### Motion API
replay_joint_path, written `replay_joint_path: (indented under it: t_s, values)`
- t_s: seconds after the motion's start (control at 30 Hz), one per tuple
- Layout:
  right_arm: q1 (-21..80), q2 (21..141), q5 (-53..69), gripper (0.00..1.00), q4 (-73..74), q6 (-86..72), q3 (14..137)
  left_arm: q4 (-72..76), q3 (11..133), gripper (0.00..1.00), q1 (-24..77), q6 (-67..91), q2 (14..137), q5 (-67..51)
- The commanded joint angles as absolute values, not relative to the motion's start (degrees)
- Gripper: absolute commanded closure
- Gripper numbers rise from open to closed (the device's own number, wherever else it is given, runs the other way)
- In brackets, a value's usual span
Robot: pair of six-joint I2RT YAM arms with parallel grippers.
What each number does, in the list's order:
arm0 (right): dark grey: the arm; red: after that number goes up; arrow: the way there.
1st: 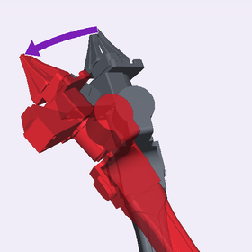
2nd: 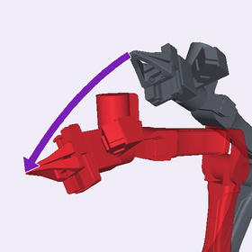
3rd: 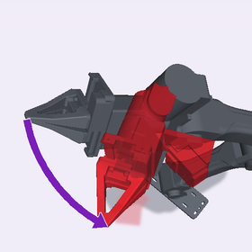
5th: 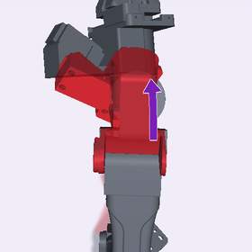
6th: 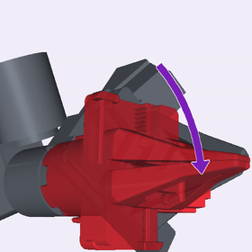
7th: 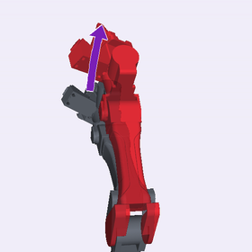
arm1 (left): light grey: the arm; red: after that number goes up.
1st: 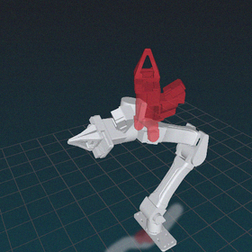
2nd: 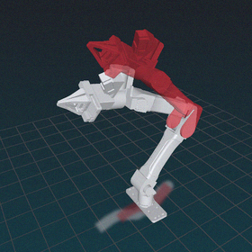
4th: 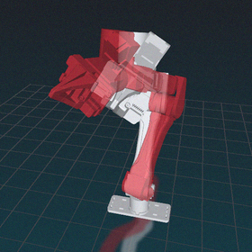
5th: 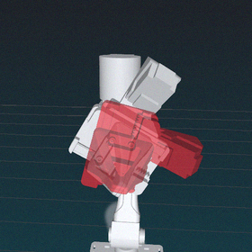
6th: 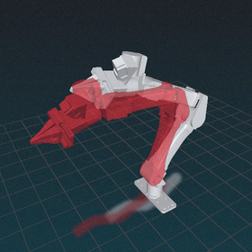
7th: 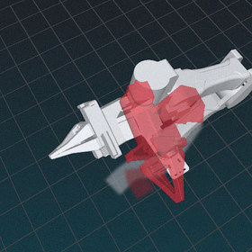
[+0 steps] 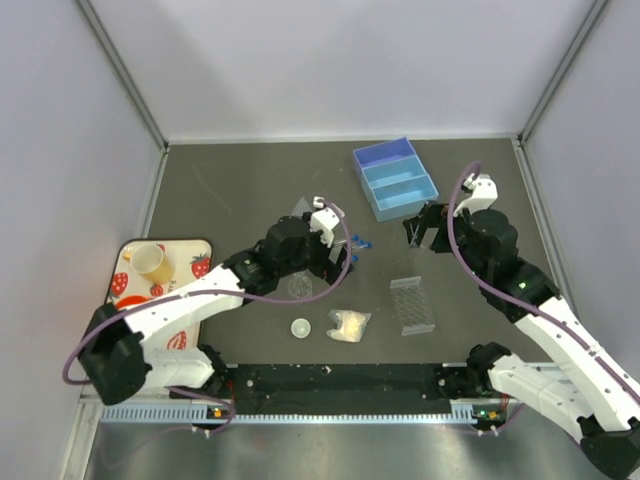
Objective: Organize the chemistry lab equipment
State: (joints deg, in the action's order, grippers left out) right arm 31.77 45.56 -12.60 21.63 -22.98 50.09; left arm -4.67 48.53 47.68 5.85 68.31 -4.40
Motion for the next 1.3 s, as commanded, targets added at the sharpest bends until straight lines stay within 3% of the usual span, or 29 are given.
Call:
replay_joint_path:
  t_s: [0.0, 0.27, 0.77, 1.27]
  values:
    - [32.17, 43.51, -13.36, 0.01, 20.30, -23.46, 48.08, 2.72, 48.86, 0.06, 47.99, 4.13, 76.87, -8.69]
    - [32.17, 43.77, -8.88, 0.01, 20.30, -24.52, 47.20, -1.49, 55.11, 0.16, 48.78, 2.90, 90.34, -5.10]
    - [32.17, 44.38, -7.30, 0.01, 17.76, -24.26, 43.95, -5.45, 60.29, 0.19, 48.69, 0.97, 99.57, 4.30]
    - [32.17, 43.94, -6.77, 0.01, 17.75, -23.99, 43.07, -4.92, 60.12, 0.41, 48.08, 1.76, 104.06, 4.92]
